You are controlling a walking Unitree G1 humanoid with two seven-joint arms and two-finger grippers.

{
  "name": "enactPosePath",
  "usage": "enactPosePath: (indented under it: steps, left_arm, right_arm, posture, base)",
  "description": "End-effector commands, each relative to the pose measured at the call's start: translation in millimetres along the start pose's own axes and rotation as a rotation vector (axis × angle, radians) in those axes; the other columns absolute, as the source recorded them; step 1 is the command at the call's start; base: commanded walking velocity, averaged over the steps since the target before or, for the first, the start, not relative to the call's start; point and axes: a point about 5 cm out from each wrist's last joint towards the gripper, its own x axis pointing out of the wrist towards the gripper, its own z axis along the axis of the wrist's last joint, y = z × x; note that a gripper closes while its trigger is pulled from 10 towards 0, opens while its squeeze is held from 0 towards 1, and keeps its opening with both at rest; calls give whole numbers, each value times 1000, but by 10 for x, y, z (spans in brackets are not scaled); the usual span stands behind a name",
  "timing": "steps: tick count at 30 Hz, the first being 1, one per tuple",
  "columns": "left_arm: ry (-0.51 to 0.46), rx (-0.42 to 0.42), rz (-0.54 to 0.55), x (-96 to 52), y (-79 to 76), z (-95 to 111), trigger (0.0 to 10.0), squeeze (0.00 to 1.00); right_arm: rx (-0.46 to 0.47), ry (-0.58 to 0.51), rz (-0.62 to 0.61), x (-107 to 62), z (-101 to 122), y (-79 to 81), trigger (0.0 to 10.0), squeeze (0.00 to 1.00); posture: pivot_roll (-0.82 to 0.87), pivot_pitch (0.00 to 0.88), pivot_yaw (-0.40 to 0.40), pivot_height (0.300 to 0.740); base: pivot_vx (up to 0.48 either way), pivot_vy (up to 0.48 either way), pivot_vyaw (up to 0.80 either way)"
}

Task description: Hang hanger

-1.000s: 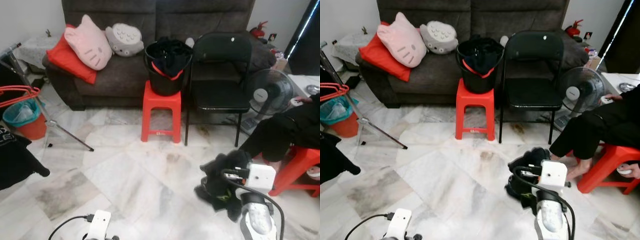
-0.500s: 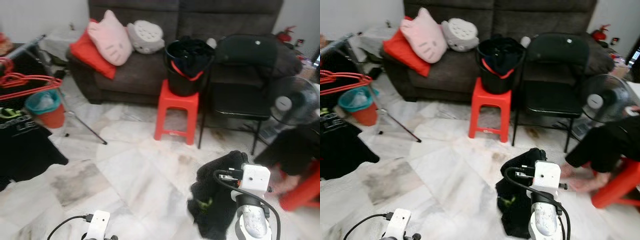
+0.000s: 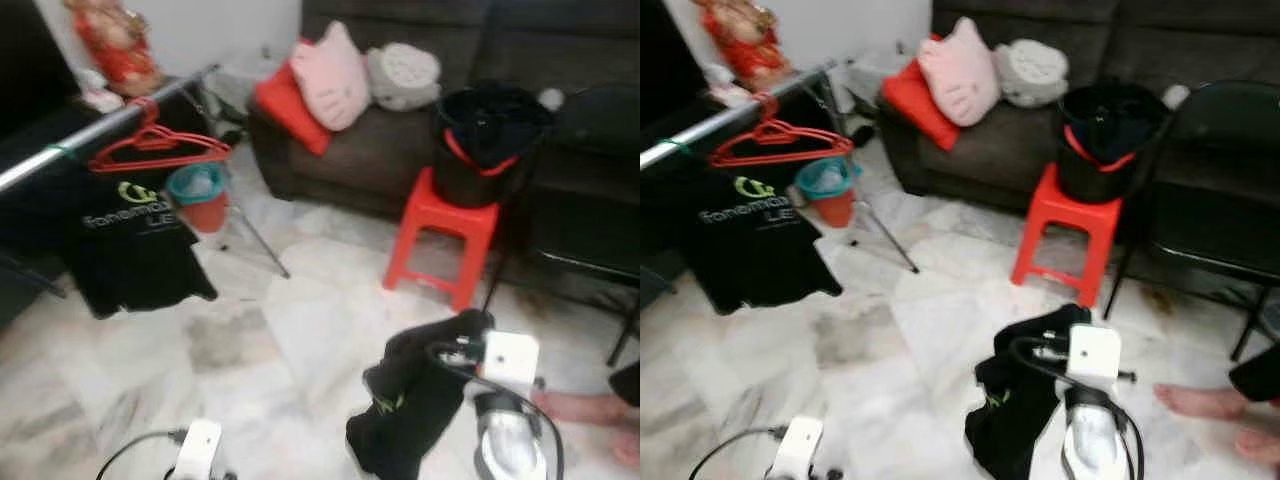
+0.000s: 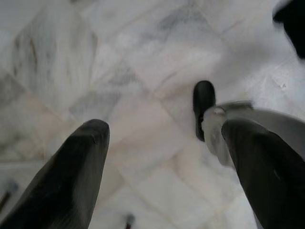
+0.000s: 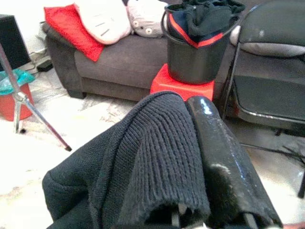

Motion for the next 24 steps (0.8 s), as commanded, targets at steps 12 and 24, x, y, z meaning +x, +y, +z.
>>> enactPosePath:
  steps: [12,24]
  left_arm:
    - [-5,7,7,4,22,35,10000,0]
    - [-11,3,6,7,18,53,10000,0]
  right_arm:
    - [6,-46,-12,129,139,-27,10000,0]
    - [0,-45,-17,198,154,-58,10000,0]
  posture:
    - [26,0,-12,740]
    - [32,0,-17,740]
  base:
    - [0,0,800]
    - [0,0,800]
